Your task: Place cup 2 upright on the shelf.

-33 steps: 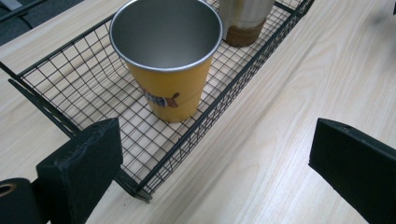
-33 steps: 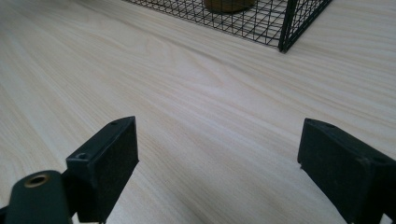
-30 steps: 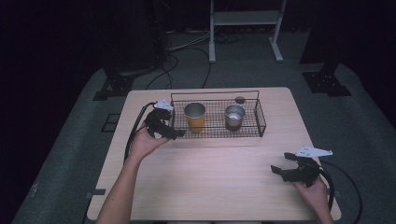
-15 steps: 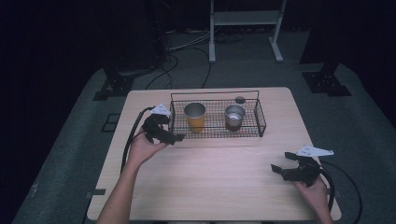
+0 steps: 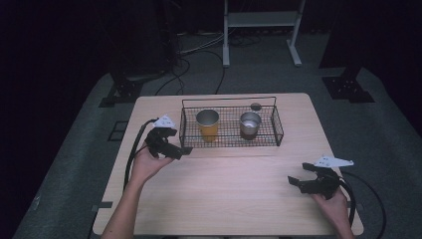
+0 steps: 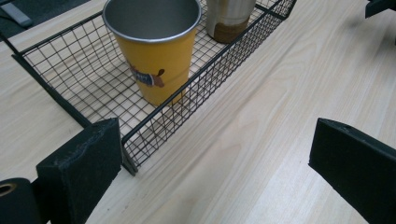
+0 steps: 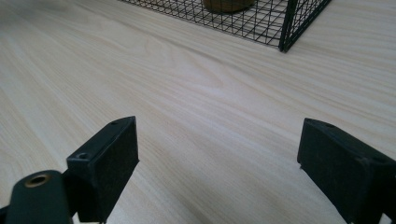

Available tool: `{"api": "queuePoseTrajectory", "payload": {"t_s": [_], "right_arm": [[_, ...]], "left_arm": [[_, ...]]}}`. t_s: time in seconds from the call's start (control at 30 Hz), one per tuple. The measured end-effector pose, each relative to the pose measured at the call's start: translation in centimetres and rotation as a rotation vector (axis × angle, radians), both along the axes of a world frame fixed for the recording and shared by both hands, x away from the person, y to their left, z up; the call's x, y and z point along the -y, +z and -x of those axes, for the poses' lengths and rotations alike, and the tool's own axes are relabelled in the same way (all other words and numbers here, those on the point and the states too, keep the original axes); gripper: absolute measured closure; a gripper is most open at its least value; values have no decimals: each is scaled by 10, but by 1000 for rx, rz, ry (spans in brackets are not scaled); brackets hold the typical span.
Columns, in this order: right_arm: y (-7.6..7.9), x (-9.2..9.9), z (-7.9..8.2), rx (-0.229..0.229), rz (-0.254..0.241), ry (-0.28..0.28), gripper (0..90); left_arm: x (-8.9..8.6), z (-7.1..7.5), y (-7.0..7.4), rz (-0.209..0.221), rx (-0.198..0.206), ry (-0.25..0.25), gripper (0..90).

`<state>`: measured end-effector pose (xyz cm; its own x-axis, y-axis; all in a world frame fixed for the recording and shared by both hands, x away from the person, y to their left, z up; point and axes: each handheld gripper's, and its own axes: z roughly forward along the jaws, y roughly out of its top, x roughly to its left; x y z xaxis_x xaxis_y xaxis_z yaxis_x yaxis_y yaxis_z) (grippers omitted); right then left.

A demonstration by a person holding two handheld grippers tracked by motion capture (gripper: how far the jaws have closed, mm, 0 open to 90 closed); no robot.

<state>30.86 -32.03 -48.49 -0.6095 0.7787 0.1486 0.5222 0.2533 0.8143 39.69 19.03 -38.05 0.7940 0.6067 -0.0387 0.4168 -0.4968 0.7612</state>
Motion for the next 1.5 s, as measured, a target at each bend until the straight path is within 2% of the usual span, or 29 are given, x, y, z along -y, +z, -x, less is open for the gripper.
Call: {"api": "queuePoseTrajectory", "payload": {"t_s": [0.8, 1.07, 1.17, 1.5], "right_arm": [[-2, -4, 1, -1, 19, -7, 115], [-2, -6, 1, -4, 27, -4, 115], [-2, -6, 2, 0, 31, -4, 115], [-2, -3, 4, 1, 34, -17, 115]], "left_arm": [[-20, 32, -25, 37, -5, 17, 19], [-27, 40, -28, 49, 10, 30, 19], [-30, 43, -29, 81, 4, 29, 19], [-37, 52, -38, 85, 7, 42, 19]]}}
